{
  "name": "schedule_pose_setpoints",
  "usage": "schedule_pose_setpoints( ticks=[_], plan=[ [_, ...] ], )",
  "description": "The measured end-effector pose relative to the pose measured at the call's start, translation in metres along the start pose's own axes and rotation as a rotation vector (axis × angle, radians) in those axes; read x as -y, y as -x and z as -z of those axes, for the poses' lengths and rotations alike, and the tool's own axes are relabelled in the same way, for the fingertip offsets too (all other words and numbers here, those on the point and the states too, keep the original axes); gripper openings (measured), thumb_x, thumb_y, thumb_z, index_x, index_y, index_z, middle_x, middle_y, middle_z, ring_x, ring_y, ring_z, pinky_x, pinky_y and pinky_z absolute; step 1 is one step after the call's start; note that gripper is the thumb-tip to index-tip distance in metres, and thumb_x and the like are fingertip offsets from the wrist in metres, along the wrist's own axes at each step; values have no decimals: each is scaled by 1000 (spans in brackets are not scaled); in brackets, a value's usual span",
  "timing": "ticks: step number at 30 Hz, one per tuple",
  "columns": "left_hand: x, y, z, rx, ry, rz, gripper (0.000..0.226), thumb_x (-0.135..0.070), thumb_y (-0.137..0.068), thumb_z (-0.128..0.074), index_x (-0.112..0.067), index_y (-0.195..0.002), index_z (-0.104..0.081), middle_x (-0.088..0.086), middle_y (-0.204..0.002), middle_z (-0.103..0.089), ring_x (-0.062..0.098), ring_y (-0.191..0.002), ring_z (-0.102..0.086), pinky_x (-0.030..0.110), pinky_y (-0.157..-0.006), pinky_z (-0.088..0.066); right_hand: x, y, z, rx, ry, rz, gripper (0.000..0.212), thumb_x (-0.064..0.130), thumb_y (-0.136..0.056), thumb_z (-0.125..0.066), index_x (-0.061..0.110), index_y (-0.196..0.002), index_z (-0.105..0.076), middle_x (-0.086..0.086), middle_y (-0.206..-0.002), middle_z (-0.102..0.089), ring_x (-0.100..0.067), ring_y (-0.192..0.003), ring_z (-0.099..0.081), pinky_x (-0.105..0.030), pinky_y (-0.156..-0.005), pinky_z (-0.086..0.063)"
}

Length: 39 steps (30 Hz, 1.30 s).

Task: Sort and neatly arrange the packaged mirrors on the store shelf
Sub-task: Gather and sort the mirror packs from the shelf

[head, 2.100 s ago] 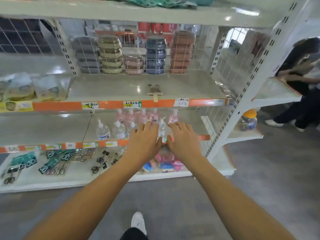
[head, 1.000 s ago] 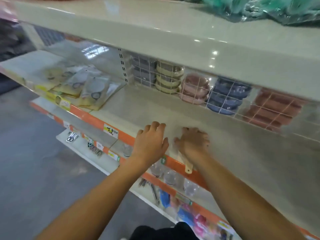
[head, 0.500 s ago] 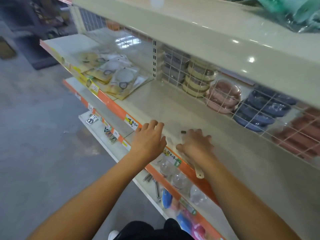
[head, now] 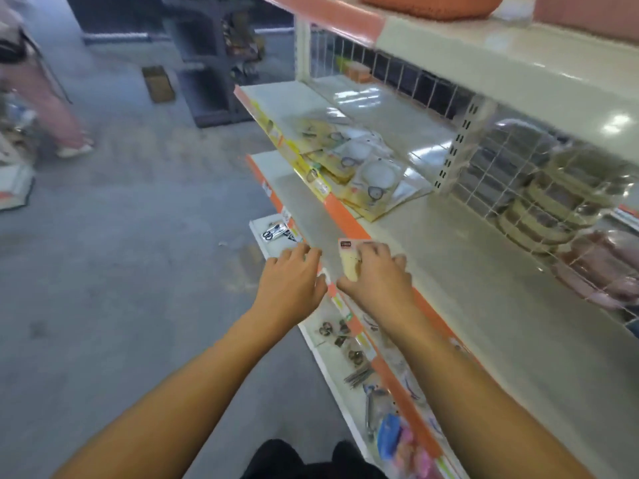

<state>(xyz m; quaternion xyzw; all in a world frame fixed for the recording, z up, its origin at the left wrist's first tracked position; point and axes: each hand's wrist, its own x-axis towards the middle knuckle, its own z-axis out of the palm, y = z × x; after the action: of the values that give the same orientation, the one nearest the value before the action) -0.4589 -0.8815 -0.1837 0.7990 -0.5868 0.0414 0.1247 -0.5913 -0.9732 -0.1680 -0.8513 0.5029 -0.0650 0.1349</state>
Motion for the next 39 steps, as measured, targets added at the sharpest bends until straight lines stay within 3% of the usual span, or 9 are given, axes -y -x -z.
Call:
schedule_pose_setpoints(
  ticks=[3, 8, 12, 16, 18, 25, 33, 39],
  plan=[
    [51, 10, 6, -18, -27, 79, 36, -34, -83, -56, -15, -114, -57, 5, -112, -59, 31, -92, -60, 40, -69, -46, 52, -15, -25, 9, 12, 112, 65, 61, -73, -53, 20, -123, -50, 1, -128, -48, -35, -108, -48, -46, -89, -42],
    [126, 25, 13, -17, -112, 180, 31, -34, -80, -55, -15, -103, -60, 5, -101, -60, 30, -80, -61, 36, -61, -41, 125, -33, -52, 11, 2, 222, 61, 57, -72, -55, 22, -123, -50, 1, -128, -47, -35, -108, -48, -46, -87, -44],
    [172, 31, 13, -18, -118, 252, 34, -35, -82, -54, -15, -109, -58, 5, -105, -60, 29, -87, -61, 37, -65, -46, 173, -44, -64, 48, -42, 282, 63, 47, -76, -63, 21, -131, -46, 1, -137, -44, -38, -113, -43, -45, -92, -44],
    [202, 29, 6, 8, -121, 324, 41, -39, -82, -41, -15, -110, -58, 5, -104, -59, 29, -84, -61, 38, -66, -48, 200, -62, -83, 79, -39, 341, 57, 46, -74, -62, 21, -123, -49, 2, -130, -46, -36, -110, -44, -42, -88, -43],
    [215, 22, 1, 8, -113, 352, 38, -39, -84, -45, -15, -112, -57, 5, -106, -58, 29, -86, -61, 38, -66, -48, 209, -79, -94, 85, -61, 377, 55, 46, -73, -61, 20, -121, -51, 1, -127, -48, -37, -108, -46, -45, -88, -44],
    [262, -38, -18, -2, -124, 438, 39, -39, -88, -50, -18, -120, -53, 3, -116, -57, 27, -95, -61, 38, -73, -45, 241, -163, -122, 77, -52, 455, 58, 50, -73, -62, 22, -124, -52, -1, -133, -48, -36, -111, -46, -45, -89, -44],
    [324, -130, -17, -54, -206, 518, 41, -39, -83, -51, -14, -114, -58, 6, -103, -62, 28, -81, -63, 34, -61, -45, 293, -270, -124, 56, -77, 558, 55, 44, -73, -64, 18, -120, -54, -1, -127, -52, -34, -103, -46, -42, -83, -45],
    [349, -169, -17, -56, -195, 573, 42, -39, -88, -51, -16, -123, -53, 5, -114, -59, 27, -91, -61, 35, -68, -45, 314, -322, -132, 96, -101, 570, 53, 45, -73, -64, 18, -118, -54, -1, -126, -51, -34, -103, -44, -45, -85, -46]
  ],
)
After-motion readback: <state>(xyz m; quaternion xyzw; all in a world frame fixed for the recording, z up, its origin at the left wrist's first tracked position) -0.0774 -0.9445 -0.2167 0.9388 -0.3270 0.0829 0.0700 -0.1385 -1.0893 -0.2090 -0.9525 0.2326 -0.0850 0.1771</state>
